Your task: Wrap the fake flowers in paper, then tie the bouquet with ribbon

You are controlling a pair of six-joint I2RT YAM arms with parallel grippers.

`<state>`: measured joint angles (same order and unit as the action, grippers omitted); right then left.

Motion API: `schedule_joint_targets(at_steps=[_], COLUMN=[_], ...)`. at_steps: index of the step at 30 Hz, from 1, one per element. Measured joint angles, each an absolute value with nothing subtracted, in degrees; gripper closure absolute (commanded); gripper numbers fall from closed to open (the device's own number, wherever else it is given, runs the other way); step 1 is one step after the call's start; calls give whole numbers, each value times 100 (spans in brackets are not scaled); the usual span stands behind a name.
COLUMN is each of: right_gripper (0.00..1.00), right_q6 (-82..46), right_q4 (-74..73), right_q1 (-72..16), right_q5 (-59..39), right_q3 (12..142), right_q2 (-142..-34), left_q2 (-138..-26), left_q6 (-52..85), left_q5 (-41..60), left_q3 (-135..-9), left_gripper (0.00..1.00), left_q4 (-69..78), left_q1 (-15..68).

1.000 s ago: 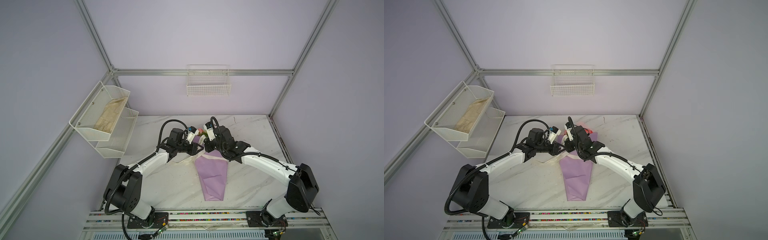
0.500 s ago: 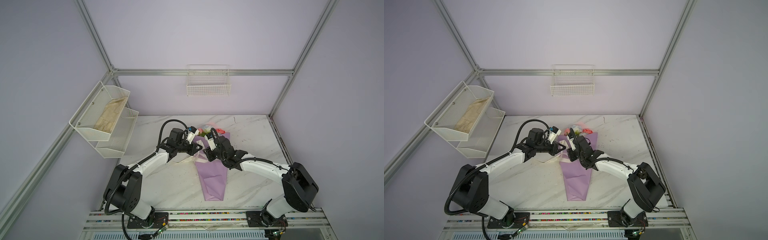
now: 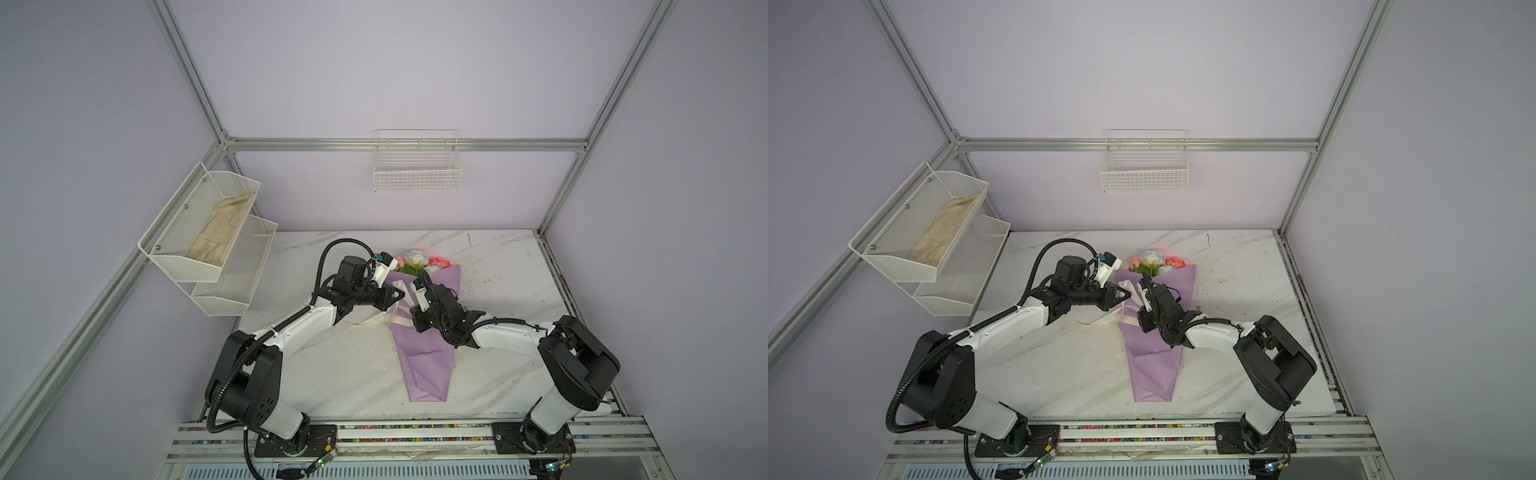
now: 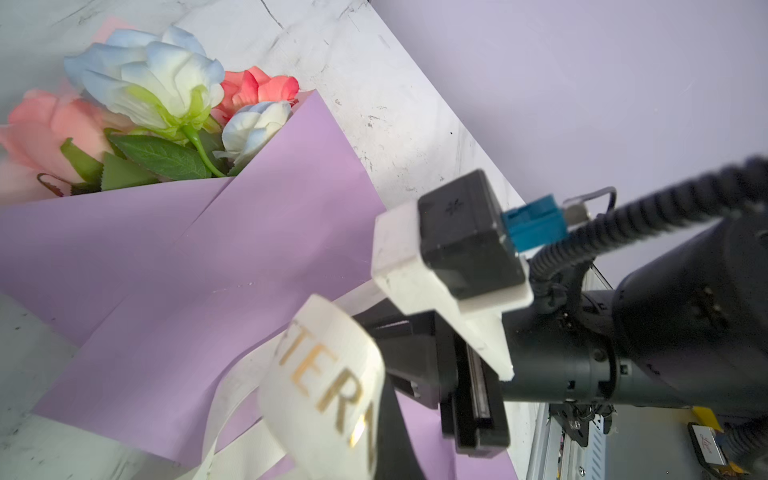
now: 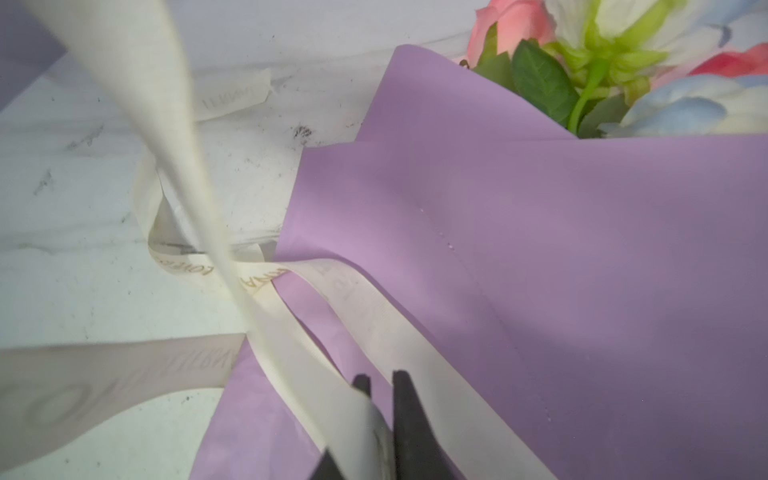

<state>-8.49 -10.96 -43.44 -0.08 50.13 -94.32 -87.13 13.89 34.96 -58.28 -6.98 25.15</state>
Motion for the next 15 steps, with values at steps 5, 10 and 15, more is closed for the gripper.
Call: schedule_joint_targets(at_steps=[5, 10, 15], right_gripper=[100, 100, 99], right_q6=[-919, -864, -666], right_q4=[-698, -652, -469], right_q1=[-4344, -4344, -4344], right_q5=[331, 1004, 1835], right_q3=[5304, 5714, 6254], right_q2=[-8884, -8173, -8228], left_q2=[-8696, -8713, -9078], left_q6=[1361, 1229, 1087], left_q5=[3319, 3164, 3111], left_q3=[-5828, -5828, -5948], left_gripper=[96, 88, 65], left_q4=[-792, -965, -1264], left_q1=[2515, 2515, 2515])
